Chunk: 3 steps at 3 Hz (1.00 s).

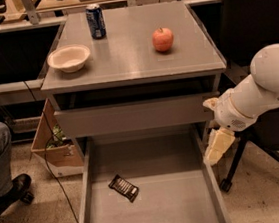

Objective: Pick rxbar chocolate from middle drawer and place on counter

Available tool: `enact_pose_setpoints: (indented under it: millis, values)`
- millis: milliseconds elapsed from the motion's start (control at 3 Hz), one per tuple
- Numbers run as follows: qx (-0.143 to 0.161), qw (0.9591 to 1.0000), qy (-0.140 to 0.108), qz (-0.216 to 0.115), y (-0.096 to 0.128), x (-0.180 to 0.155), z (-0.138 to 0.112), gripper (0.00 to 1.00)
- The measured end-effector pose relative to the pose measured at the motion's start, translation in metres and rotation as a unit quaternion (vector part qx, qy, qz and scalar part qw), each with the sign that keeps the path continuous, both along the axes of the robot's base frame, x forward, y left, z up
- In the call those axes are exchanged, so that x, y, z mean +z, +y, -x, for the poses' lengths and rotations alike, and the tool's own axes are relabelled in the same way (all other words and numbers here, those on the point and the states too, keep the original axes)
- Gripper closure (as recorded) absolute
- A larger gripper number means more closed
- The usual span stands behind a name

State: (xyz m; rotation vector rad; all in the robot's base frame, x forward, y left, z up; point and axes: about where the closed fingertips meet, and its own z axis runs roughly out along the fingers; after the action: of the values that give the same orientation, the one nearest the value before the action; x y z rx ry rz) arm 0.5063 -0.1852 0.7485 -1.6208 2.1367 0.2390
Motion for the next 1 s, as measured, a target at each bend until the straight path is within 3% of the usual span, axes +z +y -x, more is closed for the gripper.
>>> enact_pose_setpoints:
  millis: [333, 1000]
  values:
    - [-0.013, 0.9995, 0.007, -0.028, 0.002, -0.03, 0.002, 0.0]
    - [-0.025, 0.9959, 0.01, -0.087, 0.029, -0.118, -0.014, 0.0]
